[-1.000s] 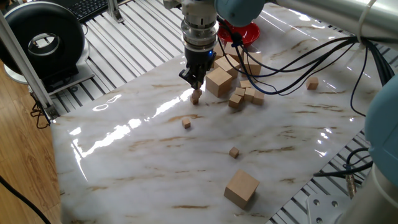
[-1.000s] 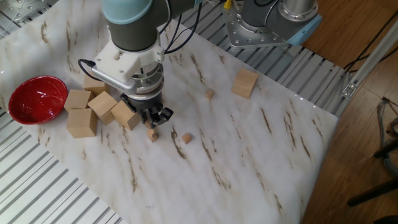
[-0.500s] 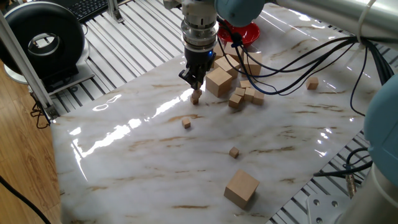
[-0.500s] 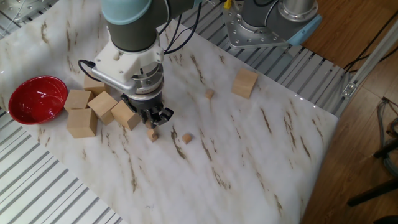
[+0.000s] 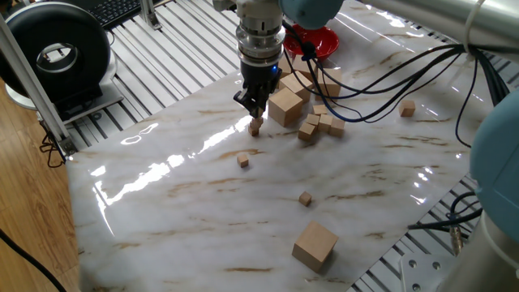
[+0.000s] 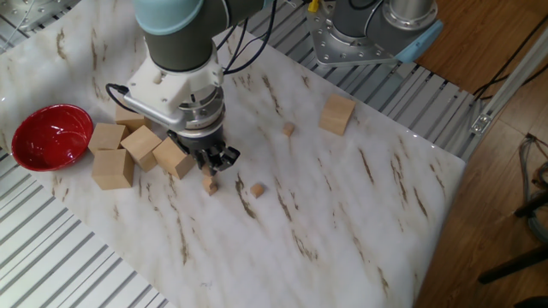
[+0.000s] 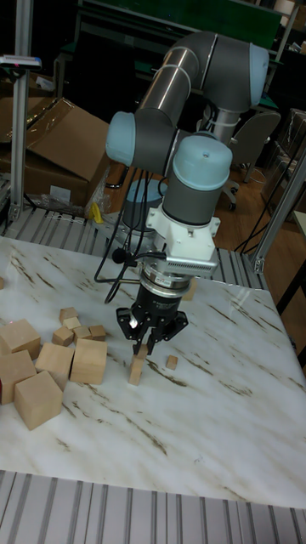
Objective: Stack the blocks in a vertical line of five
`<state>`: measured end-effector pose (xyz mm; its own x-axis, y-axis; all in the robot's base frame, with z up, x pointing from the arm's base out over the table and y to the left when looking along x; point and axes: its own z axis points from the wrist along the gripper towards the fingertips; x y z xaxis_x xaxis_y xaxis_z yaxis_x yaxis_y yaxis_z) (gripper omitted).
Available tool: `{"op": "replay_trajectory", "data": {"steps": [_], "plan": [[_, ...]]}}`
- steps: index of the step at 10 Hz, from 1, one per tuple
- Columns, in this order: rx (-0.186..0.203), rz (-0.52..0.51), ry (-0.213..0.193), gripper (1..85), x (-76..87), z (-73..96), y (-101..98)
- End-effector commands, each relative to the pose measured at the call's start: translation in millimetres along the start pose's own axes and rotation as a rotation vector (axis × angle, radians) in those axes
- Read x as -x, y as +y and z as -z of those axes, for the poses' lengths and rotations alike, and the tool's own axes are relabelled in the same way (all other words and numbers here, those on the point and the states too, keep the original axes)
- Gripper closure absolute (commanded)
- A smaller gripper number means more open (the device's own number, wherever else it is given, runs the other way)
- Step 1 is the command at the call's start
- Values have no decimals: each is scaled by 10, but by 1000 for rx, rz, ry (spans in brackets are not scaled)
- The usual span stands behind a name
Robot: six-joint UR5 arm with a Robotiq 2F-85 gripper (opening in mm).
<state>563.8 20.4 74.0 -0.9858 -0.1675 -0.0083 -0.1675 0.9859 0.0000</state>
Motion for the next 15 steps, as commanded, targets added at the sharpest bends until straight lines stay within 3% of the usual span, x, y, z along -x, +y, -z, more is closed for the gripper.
{"op": "replay_trajectory", "data": {"steps": [1,6,15], "plan": [[14,-6,14,847,-6,-19,6],[43,-44,72,847,-129,-33,35],[40,-46,83,847,-127,-42,23]]}}
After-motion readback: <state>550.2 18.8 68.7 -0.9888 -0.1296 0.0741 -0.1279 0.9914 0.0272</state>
